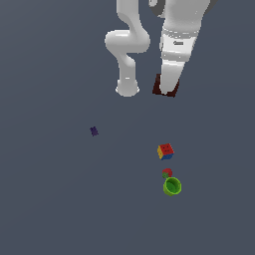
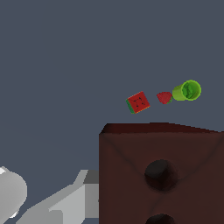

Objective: Pick up a designated object from a clutter of objects.

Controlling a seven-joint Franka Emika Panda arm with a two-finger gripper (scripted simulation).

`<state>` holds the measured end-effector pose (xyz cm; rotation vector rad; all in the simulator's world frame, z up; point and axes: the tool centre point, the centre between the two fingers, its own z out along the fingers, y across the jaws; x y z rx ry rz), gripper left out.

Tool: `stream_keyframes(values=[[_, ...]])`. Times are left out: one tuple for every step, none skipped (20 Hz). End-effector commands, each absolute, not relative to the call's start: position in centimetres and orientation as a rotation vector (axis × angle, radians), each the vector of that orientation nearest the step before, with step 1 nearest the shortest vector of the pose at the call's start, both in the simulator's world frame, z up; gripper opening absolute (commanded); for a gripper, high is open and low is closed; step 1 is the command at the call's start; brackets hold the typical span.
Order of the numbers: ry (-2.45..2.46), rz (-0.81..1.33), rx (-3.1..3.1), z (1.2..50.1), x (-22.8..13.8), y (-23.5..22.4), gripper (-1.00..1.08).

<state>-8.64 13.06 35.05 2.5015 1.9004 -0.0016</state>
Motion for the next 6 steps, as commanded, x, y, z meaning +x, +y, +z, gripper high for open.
stream_keyframes(values=[[1.9, 0.0, 2.502, 35.94, -9.1, 13.34, -1.0], [1.9, 0.0, 2.502, 36.15, -9.2, 13.41, -1.0], [1.899, 0.0, 2.502, 36.33, -9.27, 13.45, -1.0], [1.899, 0.0, 2.502, 36.44, -9.32, 13.49, -1.0], [1.899, 0.0, 2.502, 36.51, -9.35, 13.52, -1.0], [1.899, 0.0, 2.502, 36.54, -9.36, 13.53, -1.0]])
